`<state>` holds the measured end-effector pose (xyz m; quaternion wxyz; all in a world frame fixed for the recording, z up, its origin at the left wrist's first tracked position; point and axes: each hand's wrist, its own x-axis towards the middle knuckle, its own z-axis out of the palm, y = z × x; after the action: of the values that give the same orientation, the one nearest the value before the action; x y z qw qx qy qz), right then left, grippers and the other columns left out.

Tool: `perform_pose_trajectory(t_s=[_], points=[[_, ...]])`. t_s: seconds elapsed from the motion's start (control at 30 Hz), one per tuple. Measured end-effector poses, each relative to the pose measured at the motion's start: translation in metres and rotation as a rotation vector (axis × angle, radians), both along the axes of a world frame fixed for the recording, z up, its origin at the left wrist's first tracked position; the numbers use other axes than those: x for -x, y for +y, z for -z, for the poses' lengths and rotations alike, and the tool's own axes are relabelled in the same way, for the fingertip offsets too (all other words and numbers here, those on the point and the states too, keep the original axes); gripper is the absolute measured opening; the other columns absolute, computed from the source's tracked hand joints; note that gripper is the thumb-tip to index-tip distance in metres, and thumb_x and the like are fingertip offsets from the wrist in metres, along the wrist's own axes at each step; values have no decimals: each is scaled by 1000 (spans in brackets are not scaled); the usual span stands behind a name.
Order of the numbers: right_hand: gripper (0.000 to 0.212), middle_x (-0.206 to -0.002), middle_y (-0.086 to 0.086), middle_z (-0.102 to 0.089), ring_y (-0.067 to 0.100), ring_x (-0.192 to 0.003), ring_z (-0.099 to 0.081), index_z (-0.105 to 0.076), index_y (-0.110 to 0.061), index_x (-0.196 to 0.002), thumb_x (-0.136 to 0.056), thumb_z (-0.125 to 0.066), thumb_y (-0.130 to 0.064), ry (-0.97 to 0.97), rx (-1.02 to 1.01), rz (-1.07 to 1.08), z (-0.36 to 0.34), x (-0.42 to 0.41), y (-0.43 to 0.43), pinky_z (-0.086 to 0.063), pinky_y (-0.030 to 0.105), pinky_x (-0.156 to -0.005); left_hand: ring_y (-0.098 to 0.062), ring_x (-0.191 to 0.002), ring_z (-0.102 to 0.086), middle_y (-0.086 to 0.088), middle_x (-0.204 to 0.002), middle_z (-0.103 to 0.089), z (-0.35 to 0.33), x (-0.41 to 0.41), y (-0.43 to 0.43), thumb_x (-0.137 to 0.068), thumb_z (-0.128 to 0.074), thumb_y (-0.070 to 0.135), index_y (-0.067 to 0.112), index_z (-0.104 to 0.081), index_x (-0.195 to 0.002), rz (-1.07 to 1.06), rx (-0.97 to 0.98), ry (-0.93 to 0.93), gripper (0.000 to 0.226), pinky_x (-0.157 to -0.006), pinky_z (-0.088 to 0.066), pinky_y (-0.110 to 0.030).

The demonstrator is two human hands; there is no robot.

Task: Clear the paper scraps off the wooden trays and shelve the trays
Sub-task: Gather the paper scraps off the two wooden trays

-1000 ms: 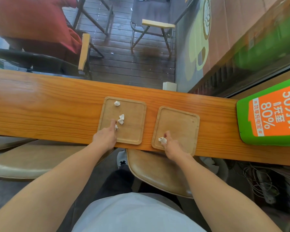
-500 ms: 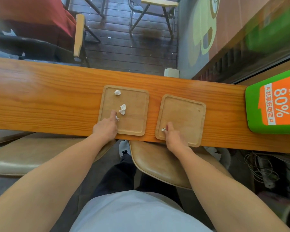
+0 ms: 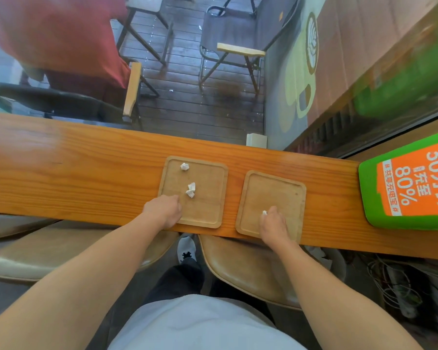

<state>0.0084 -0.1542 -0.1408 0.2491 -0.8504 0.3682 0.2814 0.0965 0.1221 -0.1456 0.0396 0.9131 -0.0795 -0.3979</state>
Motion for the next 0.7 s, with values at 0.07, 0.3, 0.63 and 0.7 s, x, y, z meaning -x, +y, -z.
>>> perform_pose_trajectory(t_s=[0.07, 0.3, 0.63, 0.7], points=[[19, -99, 12, -56, 16, -70, -48, -52, -6, -107, -97, -46, -20, -18, -54, -22, -4, -2, -5, -35, 29, -52, -29, -82, -54, -6, -91, -54, -5, -5, -2, -94, -32, 30, 20, -46, -95, 24, -2, -6, 18, -69, -46, -40], [23, -85, 2, -57, 20, -74, -53, -53, -17, -85, -94, -33, -11, -86, -124, -144, -17, -21, 9, -37, 30, -55, -29, -82, -54, -7, -93, -55, -18, -22, -4, -93, -34, 27, 17, -48, -90, 44, -11, -51, 17, -69, -47, -38], [55, -87, 10, -64, 24, -74, -56, -63, -11, -85, -103, -25, -47, 24, -188, -276, -24, -65, 62, -46, 36, -70, -30, -77, -57, -8, -87, -62, -26, -44, -2, -88, -41, 13, 15, -56, -78, 70, 52, -108, 18, -63, -45, -34], [40, -107, 15, -63, 25, -83, -55, -58, -10, -107, -105, -29, -37, 51, -204, -301, -22, -72, 72, -49, 39, -77, -29, -75, -56, -7, -84, -61, -25, -49, -1, -87, -41, 14, 15, -58, -79, 75, 64, -114, 19, -60, -43, -33]])
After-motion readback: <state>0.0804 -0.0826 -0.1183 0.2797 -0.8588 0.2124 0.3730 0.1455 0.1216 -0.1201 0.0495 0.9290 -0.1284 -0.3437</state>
